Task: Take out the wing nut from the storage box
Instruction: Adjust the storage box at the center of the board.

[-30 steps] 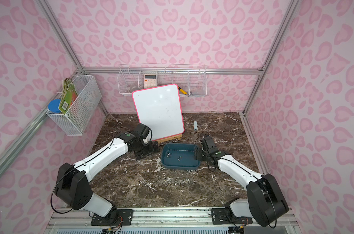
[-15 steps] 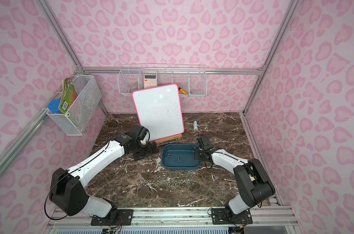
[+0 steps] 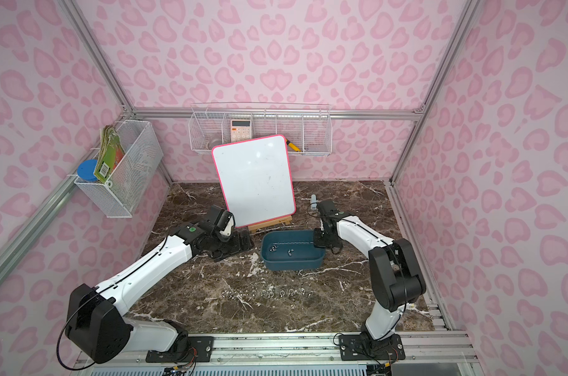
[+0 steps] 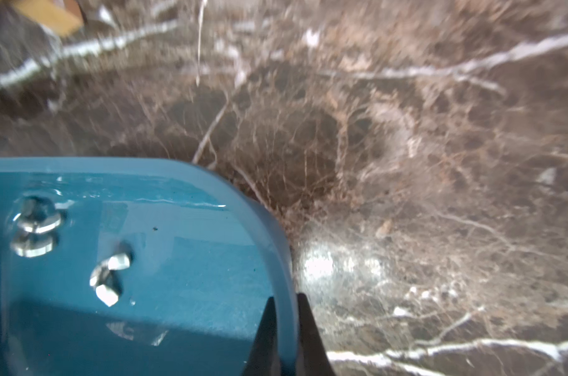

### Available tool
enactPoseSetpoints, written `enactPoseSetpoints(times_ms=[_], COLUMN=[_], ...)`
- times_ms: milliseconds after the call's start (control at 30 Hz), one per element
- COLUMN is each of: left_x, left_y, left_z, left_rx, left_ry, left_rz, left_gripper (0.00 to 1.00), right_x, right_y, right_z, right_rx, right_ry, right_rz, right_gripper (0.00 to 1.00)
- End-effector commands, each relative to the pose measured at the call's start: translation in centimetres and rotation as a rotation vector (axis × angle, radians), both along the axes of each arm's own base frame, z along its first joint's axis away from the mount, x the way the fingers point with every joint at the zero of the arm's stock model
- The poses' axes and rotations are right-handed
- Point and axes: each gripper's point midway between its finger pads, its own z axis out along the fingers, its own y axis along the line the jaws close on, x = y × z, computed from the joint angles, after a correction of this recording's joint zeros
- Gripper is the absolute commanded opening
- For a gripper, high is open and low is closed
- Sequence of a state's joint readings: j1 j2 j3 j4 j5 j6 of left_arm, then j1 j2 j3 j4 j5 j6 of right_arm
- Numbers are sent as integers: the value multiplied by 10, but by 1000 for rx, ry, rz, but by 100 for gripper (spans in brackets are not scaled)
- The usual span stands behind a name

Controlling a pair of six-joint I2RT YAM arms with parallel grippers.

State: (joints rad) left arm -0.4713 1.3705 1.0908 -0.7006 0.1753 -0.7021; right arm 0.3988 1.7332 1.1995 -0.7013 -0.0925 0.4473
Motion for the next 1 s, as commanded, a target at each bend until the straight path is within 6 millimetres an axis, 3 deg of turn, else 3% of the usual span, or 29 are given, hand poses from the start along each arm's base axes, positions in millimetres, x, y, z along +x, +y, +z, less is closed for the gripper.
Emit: enactPoseSetpoints(times_ms=[0, 167, 367, 700, 967], left_x=[2, -6, -11, -12, -10], left_y=[-7, -10, -5, -2, -6], left_z=[1, -7, -8, 6, 10], left_rx=[-48, -99, -94, -76, -69], left_ry=[-43, -34, -42, -24, 14], left_rz=[-25, -18, -7, 12, 1], left_gripper=[98, 98, 98, 98, 98], right_x=[-45, -50, -31, 18, 24], right_y=[1, 3, 7, 30, 35], right_z=[-5, -1, 6, 7, -5], right_rx=[17, 32, 28, 90, 32], right_ry=[209, 257, 199, -75, -232], right_rz=[104, 104, 73, -1, 0], right_gripper=[0, 0, 0, 0, 0])
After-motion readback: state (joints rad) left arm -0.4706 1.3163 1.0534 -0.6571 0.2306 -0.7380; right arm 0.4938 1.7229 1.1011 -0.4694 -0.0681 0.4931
